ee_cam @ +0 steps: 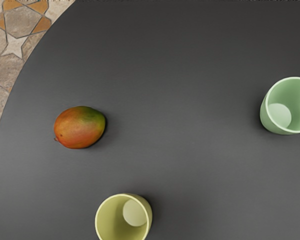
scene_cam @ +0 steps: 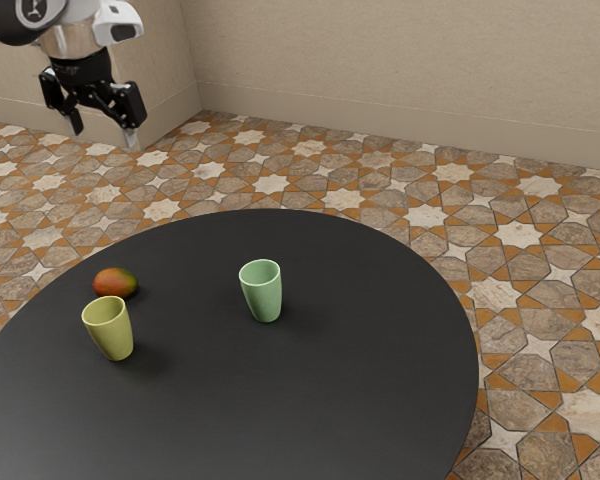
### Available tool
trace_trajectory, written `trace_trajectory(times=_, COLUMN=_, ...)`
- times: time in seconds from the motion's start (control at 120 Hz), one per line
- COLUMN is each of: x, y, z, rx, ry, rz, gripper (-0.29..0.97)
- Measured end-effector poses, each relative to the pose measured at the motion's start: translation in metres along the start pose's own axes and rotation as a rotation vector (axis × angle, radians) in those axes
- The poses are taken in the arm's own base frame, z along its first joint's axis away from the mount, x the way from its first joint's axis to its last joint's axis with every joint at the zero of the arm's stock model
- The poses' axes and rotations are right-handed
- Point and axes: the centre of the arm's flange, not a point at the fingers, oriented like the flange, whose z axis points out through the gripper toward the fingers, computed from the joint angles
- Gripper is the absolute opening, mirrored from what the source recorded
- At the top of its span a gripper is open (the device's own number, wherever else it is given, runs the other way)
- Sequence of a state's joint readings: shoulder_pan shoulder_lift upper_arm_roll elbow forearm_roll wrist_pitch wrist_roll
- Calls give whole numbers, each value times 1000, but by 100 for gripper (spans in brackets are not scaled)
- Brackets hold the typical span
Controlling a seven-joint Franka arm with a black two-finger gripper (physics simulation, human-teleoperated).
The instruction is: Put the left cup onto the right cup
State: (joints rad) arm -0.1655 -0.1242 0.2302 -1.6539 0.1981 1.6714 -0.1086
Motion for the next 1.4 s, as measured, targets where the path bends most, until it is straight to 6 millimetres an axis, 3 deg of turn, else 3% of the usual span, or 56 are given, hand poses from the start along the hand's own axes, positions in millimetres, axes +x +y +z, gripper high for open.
trace_trajectory(times=0.475, x=-4, y=-1, z=9, rx=2, ry=-26, rz=7, gripper=68)
trace_trajectory(times=0.742, x=-12, y=2, z=49, rx=6, ry=-106, rz=19, gripper=68)
trace_trajectory(times=1.217, x=-63, y=11, z=124, rx=-3, ry=-237, rz=13, gripper=68)
trace_trajectory(times=1.4, x=-72, y=14, z=145, rx=-10, ry=-234, rz=-26, gripper=68)
